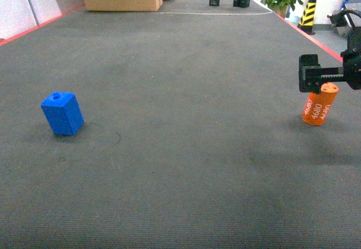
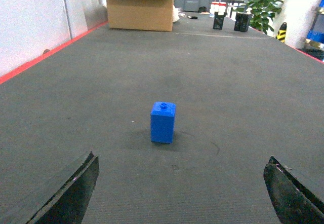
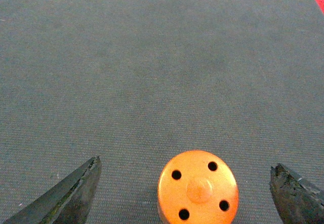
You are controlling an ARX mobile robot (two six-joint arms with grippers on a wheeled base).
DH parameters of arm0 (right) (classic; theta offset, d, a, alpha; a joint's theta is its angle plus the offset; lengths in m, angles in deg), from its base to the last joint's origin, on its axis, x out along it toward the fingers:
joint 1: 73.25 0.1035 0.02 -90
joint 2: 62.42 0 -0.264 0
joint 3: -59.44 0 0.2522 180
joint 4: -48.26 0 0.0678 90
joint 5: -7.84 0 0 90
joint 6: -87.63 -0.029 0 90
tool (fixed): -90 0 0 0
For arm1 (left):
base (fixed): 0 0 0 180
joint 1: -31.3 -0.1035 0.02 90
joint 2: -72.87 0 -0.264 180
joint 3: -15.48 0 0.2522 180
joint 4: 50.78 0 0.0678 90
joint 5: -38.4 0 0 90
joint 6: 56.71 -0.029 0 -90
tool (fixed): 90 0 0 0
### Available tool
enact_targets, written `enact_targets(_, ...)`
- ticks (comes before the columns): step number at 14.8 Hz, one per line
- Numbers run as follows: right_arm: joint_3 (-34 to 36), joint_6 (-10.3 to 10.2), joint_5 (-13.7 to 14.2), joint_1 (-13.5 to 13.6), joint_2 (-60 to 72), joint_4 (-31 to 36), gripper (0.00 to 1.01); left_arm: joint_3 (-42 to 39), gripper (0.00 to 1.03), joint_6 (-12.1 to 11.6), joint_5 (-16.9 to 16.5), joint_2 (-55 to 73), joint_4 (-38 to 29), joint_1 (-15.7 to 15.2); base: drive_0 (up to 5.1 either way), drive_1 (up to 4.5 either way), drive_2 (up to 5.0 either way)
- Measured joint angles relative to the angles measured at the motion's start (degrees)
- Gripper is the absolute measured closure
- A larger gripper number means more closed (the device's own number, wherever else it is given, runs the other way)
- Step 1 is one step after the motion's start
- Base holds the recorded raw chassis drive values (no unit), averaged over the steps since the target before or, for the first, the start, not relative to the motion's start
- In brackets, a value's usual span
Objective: Sort blue parts and orange caps into right shelf containers
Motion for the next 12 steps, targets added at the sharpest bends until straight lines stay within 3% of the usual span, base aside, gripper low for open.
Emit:
enact_targets(2,-5.33,-1.46,0.44,0.04,4.48,-3.26,0.03,0.00,0.05,0.00,-0.02,0.00,0.00,0.00,0.0,0.00,0.0)
enact_targets(6,-6.36,-2.05,1.42,-0.09,8.90,-3.63,0.37,0.00,0.05,0.00,0.00,0.00,-0.02,0.00,0.0,0.00,0.0)
enact_targets(8,-4.76,-2.08,1.38,-0.11,8.94,-1.11,0.54,0.00,0.05,0.00,-0.02,0.00,0.00,0.00,0.0,0.00,0.0)
enact_targets(11,4.42,-1.31,-0.55,-0.42,2.60,5.68,0.57,0.11,0.05,0.24,1.25,0.28,0.98,0.39,0.0,0.00,0.0)
enact_targets(12,15.43,-1.20,-3.58,-0.42,-7.69,10.47,0.57,8.24,0.05,2.67,22.56,20.96,1.75,1.92,0.0,0.00,0.0)
